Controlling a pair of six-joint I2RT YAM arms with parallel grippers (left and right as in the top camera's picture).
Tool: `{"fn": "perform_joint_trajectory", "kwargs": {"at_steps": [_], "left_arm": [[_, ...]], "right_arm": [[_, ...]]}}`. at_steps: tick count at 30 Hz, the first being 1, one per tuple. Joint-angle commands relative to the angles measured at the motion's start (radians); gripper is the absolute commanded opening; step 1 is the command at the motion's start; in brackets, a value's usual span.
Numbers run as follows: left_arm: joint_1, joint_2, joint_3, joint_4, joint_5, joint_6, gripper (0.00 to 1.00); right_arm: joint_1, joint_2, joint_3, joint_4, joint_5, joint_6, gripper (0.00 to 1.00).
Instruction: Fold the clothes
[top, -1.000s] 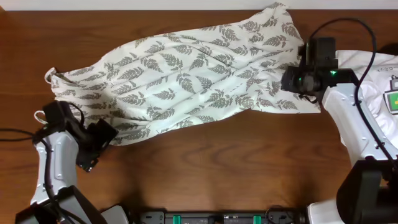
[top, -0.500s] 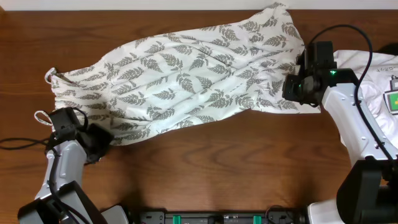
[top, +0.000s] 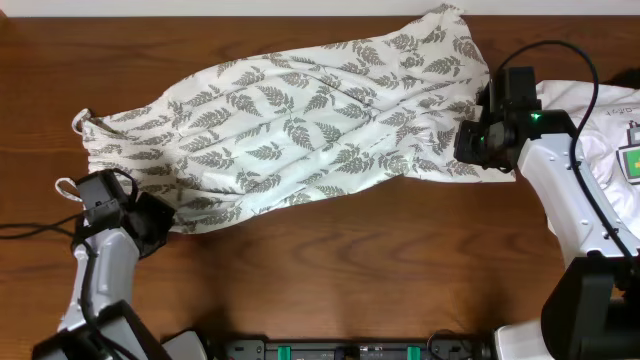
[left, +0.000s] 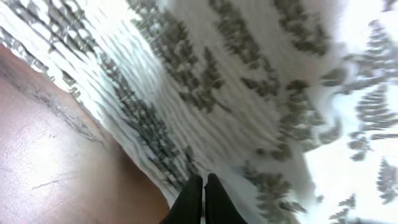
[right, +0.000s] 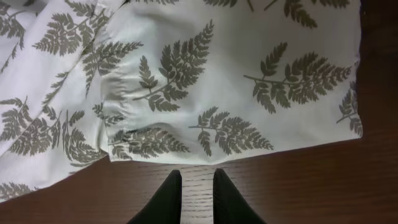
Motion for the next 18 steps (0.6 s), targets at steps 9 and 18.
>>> {"fn": "perform_joint_trajectory", "kwargs": {"at_steps": [9,18], "left_arm": [[0.003,-0.021,-0.005,-0.135,-0.105,-0.002,0.64],[0.002,0.098,-0.008,-0.032,-0.096,-0.002,0.67]], "right_arm": [[0.002,0.006,-0.001,-0.018,0.024,-0.012,0.18],[0.003,0.006,-0.001,-0.063,0.017,0.003,0.18]]}}
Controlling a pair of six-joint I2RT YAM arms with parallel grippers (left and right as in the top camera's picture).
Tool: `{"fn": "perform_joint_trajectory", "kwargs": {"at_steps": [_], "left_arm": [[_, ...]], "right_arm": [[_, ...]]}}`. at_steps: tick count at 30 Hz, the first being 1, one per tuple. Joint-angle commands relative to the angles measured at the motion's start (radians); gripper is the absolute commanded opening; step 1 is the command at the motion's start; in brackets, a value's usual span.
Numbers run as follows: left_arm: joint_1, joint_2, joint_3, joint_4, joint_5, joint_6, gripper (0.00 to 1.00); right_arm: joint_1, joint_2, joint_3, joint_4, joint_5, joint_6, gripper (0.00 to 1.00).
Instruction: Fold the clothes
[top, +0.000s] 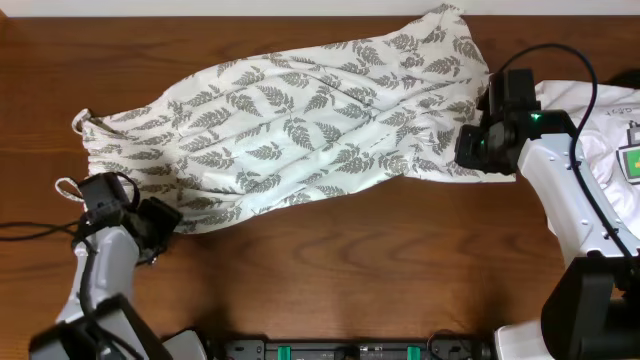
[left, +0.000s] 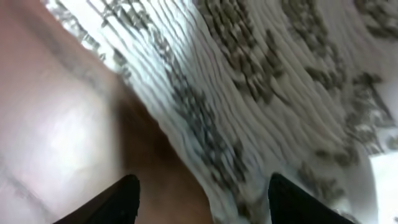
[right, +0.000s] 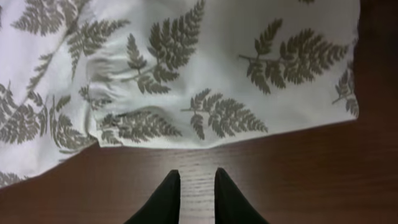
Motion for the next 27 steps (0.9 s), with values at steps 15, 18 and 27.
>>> {"fn": "perform_joint_trajectory", "kwargs": {"at_steps": [15,18,27], "left_arm": [[0.003,0.062,-0.005,0.075,0.092,-0.003,0.06],[0.003,-0.020,-0.005,0.055,0.091,-0.003,0.06],[0.003,-0.252,-0.003,0.054,0.020,-0.036,0.06]], "right_arm": [[0.003,0.006,-0.001,-0.013,0.006,0.002,0.15],[0.003,0.006,-0.001,-0.012,0.006,0.002,0.14],[0.003,0.006,-0.001,0.002,0.006,0.002,0.15]]}}
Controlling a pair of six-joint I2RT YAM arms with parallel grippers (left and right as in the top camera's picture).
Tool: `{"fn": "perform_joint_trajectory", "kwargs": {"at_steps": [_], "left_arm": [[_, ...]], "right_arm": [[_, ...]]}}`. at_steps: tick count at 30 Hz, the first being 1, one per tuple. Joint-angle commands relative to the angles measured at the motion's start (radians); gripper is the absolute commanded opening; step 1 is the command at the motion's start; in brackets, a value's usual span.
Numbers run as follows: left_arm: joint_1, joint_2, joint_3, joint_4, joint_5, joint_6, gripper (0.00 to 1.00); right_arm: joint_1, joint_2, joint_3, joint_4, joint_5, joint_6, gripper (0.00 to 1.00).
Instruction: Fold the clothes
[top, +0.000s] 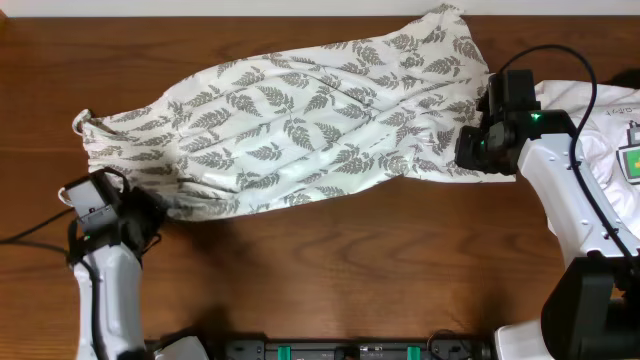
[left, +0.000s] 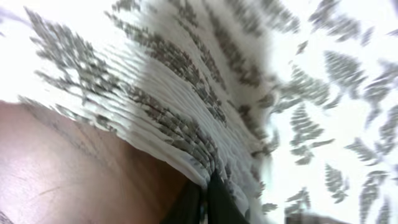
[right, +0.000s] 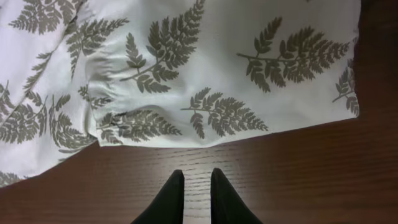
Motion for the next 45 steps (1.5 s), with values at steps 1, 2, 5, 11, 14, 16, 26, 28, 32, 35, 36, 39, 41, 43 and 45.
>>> {"fn": "perform_joint_trajectory", "kwargs": {"at_steps": [1,2,5,11,14,16,26,28,32,35,36,39,41,43,45], "left_arm": [[0.003,-0.037,-0.002,0.002,-0.067,-0.023,0.06],[0.003,-0.037,-0.002,0.004,-0.081,-0.023,0.06],[0.003,-0.025,-0.002,0.029,-0.112,-0.023,0.06],[0.003,0.031,-0.002,0.169,-0.163,-0.023,0.06],[0.003,0.070,-0.002,0.246,-0.164,-0.023,0.06],[0.003,0.103,-0.002,0.290,-0.164,-0.023,0.06],[0.003,0.277,-0.002,0.397,-0.164,-0.023,0.06],[0.003,0.298,-0.002,0.409,-0.164,-0.023,0.06],[0.003,0.311,-0.002,0.422,-0.175,-0.023,0.06],[0.003,0.310,-0.002,0.425,-0.190,-0.022,0.06],[0.003,0.310,-0.002,0.425,-0.190,-0.022,0.06],[0.003,0.310,-0.002,0.426,-0.203,-0.022,0.06],[0.003,0.310,-0.002,0.430,-0.232,-0.023,0.06],[0.003,0.310,-0.002,0.437,-0.274,-0.023,0.06],[0.003,0.310,-0.002,0.449,-0.331,-0.023,0.06]], "right_arm": [[0.003,0.006,-0.001,0.002,0.007,0.002,0.14],[0.003,0.006,-0.001,0.002,0.007,0.002,0.14],[0.003,0.006,-0.001,0.002,0.007,0.002,0.14],[0.003,0.006,-0.001,0.002,0.007,0.001,0.14],[0.003,0.006,-0.001,0.002,0.007,0.001,0.14],[0.003,0.006,-0.001,0.001,0.007,0.001,0.13],[0.002,0.024,-0.003,0.024,0.007,-0.073,0.01],[0.002,0.048,-0.003,0.054,0.007,-0.111,0.01],[0.001,0.127,-0.003,0.161,0.007,-0.159,0.01],[0.001,0.205,-0.003,0.261,0.007,-0.179,0.01],[0.001,0.230,-0.003,0.287,0.008,-0.179,0.01],[-0.002,0.301,-0.003,0.350,0.017,-0.177,0.01],[-0.008,0.344,-0.003,0.366,0.039,-0.159,0.01],[-0.018,0.374,-0.003,0.362,0.053,-0.130,0.01],[-0.030,0.398,-0.003,0.351,0.051,-0.126,0.01]]}}
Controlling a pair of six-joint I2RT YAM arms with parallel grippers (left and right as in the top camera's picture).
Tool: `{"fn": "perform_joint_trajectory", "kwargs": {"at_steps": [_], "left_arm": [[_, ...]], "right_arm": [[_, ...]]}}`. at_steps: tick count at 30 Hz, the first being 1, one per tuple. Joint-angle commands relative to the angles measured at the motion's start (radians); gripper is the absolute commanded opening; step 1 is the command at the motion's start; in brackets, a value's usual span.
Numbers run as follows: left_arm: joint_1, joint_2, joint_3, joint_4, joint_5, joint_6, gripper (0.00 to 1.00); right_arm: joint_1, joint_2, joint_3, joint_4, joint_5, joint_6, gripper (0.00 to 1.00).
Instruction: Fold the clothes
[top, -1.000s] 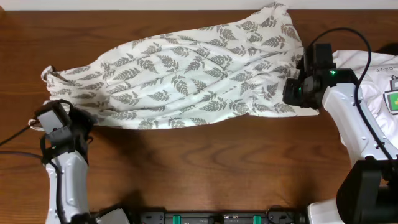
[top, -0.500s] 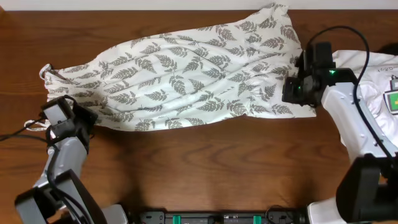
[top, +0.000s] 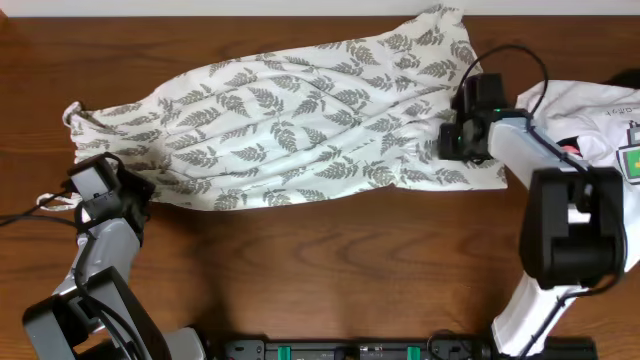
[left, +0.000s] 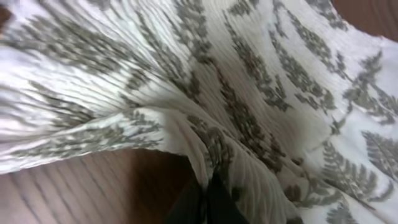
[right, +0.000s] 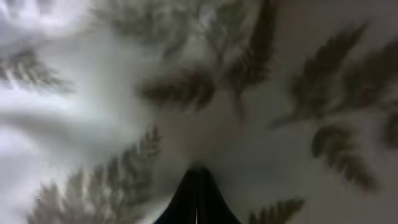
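Note:
A white fern-print dress (top: 290, 120) lies spread across the table (top: 330, 270), its gathered end at the left and its wide hem at the right. At the dress's lower left edge my left gripper (top: 142, 194) is shut on a fold of the pleated cloth (left: 249, 130), its fingertips (left: 207, 194) pinched together. My right gripper (top: 448, 138) lies over the dress's right part. In the right wrist view it (right: 198, 182) is shut with blurred fern cloth (right: 124, 112) filling the frame right up to its tips.
A second white garment (top: 590, 105) with a green and yellow tag (top: 632, 162) lies at the right edge under the right arm. A thin strap loop (top: 55, 200) trails left of the left gripper. Bare wood runs along the front.
My right gripper has moved from the bare wood below the hem onto the dress and has shut. The left gripper, still shut on the edge, has moved up and the dress has shifted left.
First my left gripper was shut at the dress's lower left edge and the right hovered slightly open over wood by the hem. Then the left stood open. It was shut on the edge again later. Now both are shut on the dress, which lies flatter.

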Motion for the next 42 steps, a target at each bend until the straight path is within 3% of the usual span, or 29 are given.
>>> {"fn": "perform_joint_trajectory", "kwargs": {"at_steps": [1,10,23,42], "left_arm": [[0.003,0.006,-0.002,0.023,-0.133,-0.009,0.06],[0.002,0.041,-0.002,0.157,-0.170,-0.008,0.06],[0.003,0.263,0.016,0.296,-0.170,-0.005,0.06],[0.003,0.269,0.146,0.379,-0.189,0.038,0.06]], "right_arm": [[-0.027,0.059,-0.010,-0.024,0.029,0.031,0.01],[-0.049,0.071,-0.013,-0.056,0.030,0.033,0.01],[-0.049,0.071,-0.025,-0.090,0.054,0.034,0.01],[-0.049,0.071,-0.074,-0.080,0.060,0.034,0.01]]}}
